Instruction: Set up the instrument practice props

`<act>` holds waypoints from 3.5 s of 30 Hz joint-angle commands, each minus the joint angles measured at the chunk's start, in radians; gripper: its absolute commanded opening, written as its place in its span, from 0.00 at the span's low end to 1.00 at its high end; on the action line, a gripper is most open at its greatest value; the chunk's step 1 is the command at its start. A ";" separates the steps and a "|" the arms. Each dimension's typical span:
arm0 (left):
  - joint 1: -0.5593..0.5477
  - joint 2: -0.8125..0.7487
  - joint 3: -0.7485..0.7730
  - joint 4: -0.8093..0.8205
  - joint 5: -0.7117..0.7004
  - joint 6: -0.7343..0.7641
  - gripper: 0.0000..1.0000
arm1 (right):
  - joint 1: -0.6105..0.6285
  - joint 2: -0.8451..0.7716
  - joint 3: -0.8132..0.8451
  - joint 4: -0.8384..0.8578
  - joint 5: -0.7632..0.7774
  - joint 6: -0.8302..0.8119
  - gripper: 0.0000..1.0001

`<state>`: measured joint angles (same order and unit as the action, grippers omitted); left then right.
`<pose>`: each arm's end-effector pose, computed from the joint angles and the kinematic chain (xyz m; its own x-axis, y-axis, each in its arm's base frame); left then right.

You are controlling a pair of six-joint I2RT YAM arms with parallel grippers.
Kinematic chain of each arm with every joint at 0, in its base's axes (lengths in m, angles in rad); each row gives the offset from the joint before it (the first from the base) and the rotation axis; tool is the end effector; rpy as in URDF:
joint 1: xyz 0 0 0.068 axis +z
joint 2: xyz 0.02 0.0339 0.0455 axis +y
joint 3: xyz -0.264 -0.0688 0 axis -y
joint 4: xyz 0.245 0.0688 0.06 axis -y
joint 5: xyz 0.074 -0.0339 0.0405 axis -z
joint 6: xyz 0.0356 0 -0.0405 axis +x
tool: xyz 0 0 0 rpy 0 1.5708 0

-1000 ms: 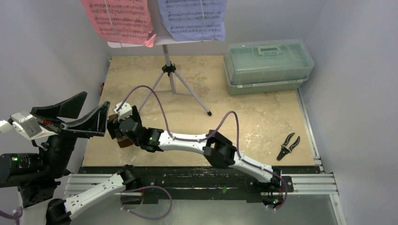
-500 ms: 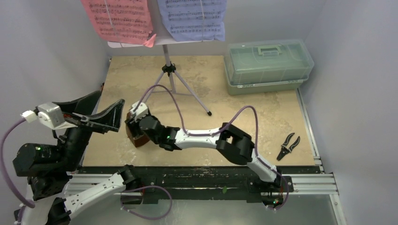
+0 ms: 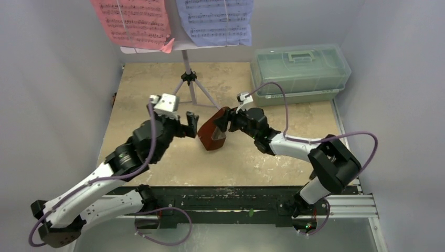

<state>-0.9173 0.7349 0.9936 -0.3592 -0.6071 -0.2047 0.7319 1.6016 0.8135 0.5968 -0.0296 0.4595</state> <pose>0.1063 -0.1054 0.4008 -0.1221 -0.1151 -0.9858 0.2882 0.9463 -0.1462 0.2604 0.2354 0.2251 -0.4326 0.2073 -0.8774 -0.5553 0.7054 0.4405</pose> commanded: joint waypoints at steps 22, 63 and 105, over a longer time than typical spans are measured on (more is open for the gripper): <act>0.013 0.702 -0.013 -0.096 0.443 -0.188 0.92 | -0.295 0.001 -0.239 0.371 -0.696 0.299 0.00; -0.137 0.811 0.113 -0.111 0.195 -0.273 0.00 | -0.296 -0.065 -0.218 0.235 -0.645 0.231 0.00; -0.139 0.028 -0.162 0.049 -0.282 -0.349 0.71 | 0.283 -0.356 -0.095 -0.217 0.385 -0.210 0.00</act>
<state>-1.0599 0.7906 0.8536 -0.2390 -0.7017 -0.4541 0.8906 1.2556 0.6411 0.3290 0.0498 0.3256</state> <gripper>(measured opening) 0.696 0.637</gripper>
